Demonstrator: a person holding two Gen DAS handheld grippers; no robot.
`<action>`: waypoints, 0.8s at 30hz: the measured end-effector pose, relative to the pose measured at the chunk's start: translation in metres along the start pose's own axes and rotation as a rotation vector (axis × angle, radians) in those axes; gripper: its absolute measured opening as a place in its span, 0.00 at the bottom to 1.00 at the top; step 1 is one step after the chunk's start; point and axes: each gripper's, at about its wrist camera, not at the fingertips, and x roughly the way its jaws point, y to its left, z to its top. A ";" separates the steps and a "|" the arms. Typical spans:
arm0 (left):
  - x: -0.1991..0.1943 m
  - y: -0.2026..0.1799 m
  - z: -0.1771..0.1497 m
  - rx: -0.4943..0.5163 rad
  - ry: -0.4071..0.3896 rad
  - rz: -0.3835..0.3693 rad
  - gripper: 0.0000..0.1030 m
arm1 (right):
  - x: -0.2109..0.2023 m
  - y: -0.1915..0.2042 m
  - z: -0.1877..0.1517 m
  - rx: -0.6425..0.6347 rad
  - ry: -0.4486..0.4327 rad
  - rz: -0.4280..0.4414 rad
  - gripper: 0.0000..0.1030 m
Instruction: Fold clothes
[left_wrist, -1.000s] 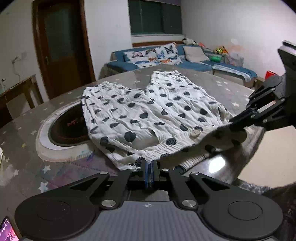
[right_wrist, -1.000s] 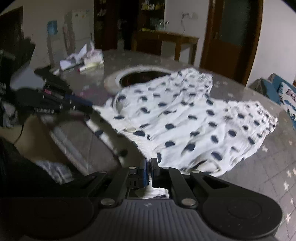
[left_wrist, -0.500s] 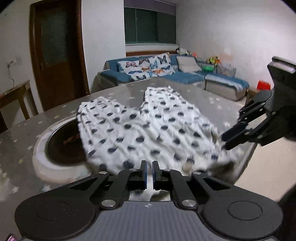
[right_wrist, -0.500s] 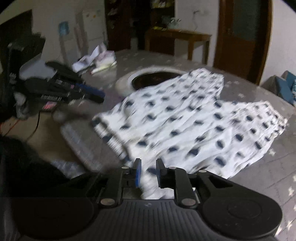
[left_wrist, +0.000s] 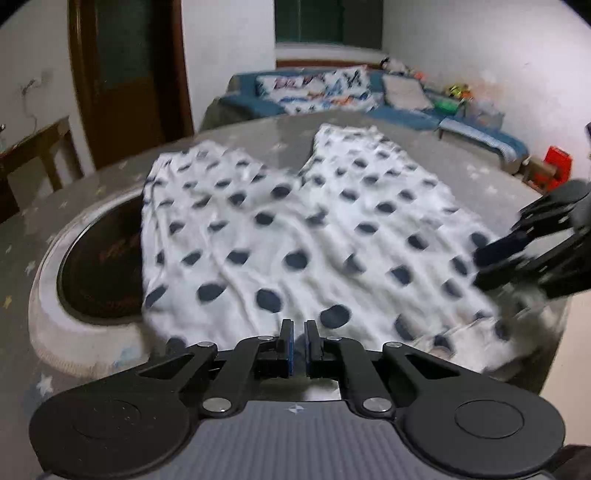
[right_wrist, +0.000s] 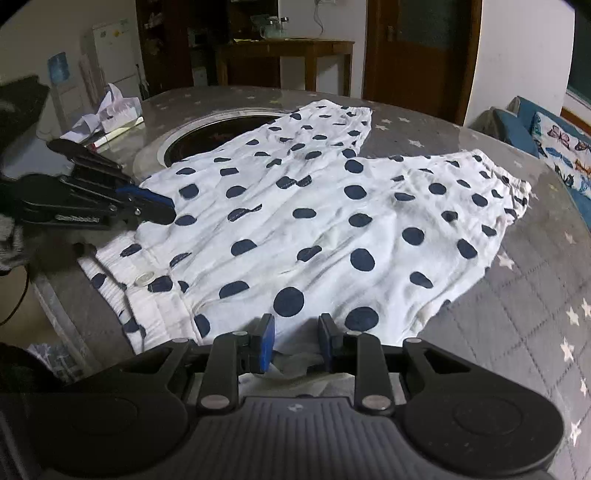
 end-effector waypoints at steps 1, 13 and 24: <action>-0.001 0.002 0.000 -0.004 -0.001 -0.004 0.08 | -0.003 -0.001 0.001 0.004 -0.004 0.004 0.25; 0.002 -0.035 0.022 0.064 -0.042 -0.079 0.28 | 0.019 -0.030 0.017 0.081 -0.024 -0.036 0.35; -0.017 -0.098 0.026 0.188 -0.087 -0.260 0.53 | 0.009 -0.035 0.017 0.099 -0.060 -0.052 0.43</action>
